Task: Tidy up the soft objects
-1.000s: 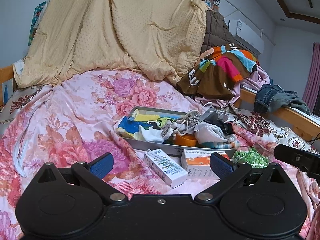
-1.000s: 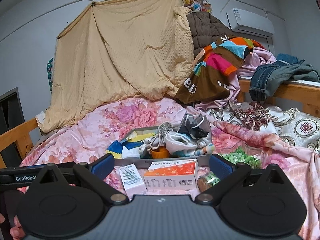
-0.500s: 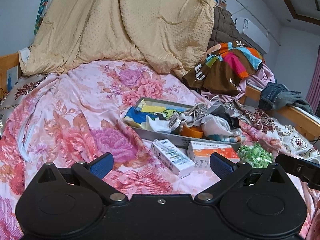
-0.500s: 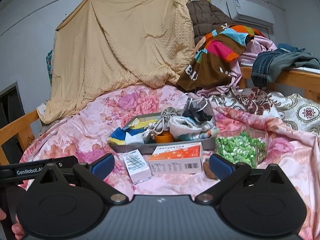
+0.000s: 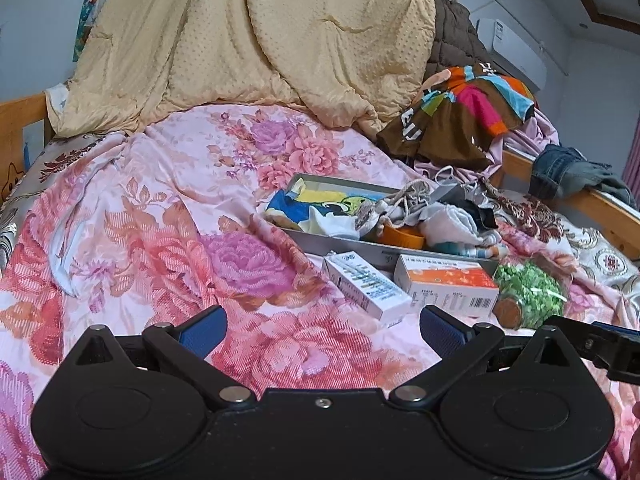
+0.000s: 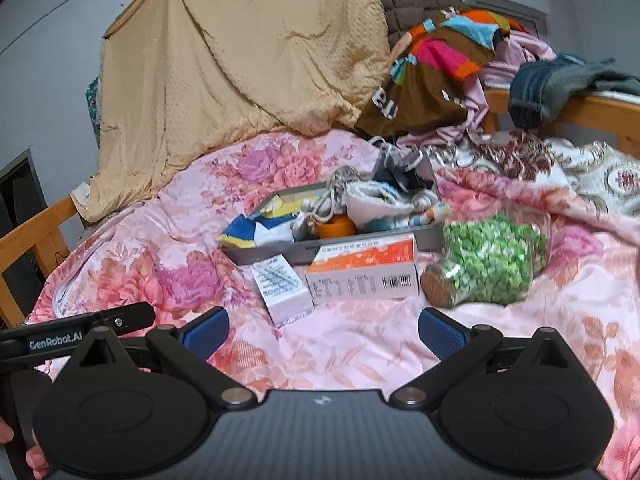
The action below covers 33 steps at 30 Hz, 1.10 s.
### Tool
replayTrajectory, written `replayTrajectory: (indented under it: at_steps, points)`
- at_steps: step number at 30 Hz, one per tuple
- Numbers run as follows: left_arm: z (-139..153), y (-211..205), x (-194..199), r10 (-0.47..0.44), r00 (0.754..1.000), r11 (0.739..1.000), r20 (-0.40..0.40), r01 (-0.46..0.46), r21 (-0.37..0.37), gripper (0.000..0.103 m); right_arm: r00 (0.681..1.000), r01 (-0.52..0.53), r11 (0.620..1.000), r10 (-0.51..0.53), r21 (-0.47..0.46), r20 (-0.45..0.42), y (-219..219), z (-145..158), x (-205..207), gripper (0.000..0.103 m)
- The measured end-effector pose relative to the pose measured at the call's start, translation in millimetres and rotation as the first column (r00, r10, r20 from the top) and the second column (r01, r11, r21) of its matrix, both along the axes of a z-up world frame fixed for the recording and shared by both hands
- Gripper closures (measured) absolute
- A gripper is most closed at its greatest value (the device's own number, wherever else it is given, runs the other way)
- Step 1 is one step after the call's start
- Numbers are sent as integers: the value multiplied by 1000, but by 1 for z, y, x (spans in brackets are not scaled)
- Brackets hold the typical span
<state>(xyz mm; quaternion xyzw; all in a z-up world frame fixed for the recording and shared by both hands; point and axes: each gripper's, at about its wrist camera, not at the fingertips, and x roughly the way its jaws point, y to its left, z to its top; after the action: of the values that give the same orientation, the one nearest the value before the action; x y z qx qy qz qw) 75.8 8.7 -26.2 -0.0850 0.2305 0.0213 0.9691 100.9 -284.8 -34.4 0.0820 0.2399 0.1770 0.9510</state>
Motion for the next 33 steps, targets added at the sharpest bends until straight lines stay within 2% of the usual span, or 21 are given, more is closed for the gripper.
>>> replayTrajectory:
  at_steps: [5,17,33]
  points:
    - [-7,-2,-1,-9,1000,1000,-15,10,6,1,999,24,1000,-23,15,-25,-3,-5,-1,0]
    - [-16,-7,-8,-40,999,999,-32,40,21,1,998,38,999,-40,-33,-49,2,-11,-1,0]
    - [-26,1,-12,6,998,1000,-66,-7,-1,1,995,53,997,-58,-62,-79,4,-22,4,0]
